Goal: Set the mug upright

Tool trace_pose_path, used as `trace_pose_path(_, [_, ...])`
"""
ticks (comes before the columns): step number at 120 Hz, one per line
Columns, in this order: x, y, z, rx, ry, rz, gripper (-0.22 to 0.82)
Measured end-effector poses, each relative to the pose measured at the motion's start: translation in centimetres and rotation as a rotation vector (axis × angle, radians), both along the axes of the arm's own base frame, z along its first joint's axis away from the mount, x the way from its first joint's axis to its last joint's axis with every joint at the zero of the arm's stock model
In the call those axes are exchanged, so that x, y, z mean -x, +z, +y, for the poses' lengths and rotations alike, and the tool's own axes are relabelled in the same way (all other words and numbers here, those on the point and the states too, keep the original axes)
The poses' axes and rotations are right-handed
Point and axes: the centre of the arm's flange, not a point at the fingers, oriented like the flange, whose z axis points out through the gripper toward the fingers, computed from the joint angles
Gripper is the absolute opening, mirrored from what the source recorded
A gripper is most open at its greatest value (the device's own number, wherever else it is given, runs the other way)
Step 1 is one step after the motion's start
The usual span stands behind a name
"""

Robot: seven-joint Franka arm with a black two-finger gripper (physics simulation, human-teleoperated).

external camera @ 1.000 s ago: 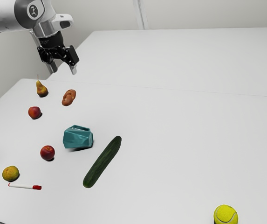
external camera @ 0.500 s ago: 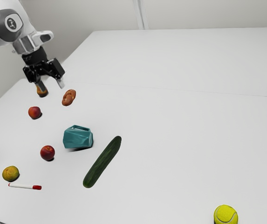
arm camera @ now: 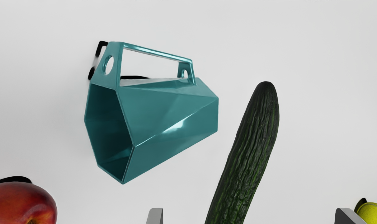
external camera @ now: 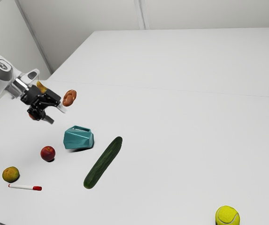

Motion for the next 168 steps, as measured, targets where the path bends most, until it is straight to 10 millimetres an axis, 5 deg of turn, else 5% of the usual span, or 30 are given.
trace_pose_path(29, [0.0, -2.4, 1.1, 0.003, -0.021, -0.056, 0.60])
trace_pose_path(71, [0.0, -8.5, 4.1, 0.110, 0.030, -0.095, 0.60])
trace_pose_path(115, [2.8, -12.9, 1.9, 0.380, 0.084, -0.126, 0.60])
trace_pose_path(142, [2.8, -12.8, 1.5, 0.413, 0.062, -0.164, 0.08])
trace_pose_path(168, [2.8, -12.6, 1.5, 0.417, 0.042, -0.190, -0.11])
